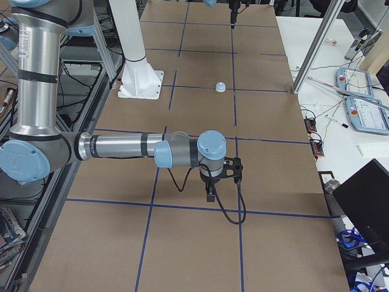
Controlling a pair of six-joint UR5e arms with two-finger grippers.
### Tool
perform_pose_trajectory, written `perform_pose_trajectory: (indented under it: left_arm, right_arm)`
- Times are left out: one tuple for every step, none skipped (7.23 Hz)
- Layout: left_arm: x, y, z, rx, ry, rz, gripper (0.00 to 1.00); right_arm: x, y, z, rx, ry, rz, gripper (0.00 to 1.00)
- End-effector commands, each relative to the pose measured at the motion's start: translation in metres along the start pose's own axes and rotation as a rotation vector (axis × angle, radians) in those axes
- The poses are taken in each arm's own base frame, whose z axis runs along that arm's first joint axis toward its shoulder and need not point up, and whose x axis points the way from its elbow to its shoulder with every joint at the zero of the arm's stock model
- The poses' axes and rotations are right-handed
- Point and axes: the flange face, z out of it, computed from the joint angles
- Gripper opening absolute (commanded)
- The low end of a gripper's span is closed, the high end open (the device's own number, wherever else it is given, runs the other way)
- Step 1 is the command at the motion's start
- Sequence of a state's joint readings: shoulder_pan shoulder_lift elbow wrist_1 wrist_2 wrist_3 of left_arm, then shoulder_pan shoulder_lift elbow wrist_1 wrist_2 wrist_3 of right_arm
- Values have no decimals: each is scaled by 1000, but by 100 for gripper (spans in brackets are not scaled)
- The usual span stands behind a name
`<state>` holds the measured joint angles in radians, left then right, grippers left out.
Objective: Place and press bell with both arms
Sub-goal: 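Lift the left gripper and withdraw the left arm from the bell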
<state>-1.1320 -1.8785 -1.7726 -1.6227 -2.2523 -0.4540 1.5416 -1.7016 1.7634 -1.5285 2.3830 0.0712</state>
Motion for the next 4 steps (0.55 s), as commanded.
perform_pose_trajectory:
  left_arm:
    - [-156,74,-28,-18,-69,120,100]
    - [-207,102,-39,-22,-94,104,100]
    - [-244,129,-44,-31,-109,105,100]
    - [-266,152,-46,-40,-116,67,100]
  right_arm:
    - [2,3,2,-5,-2,-1,100]
    - [2,4,1,-3,-3,-3,100]
    - [-7,3,-8,13,-3,-1,100]
    - [-31,-3,-26,51,-14,56,100]
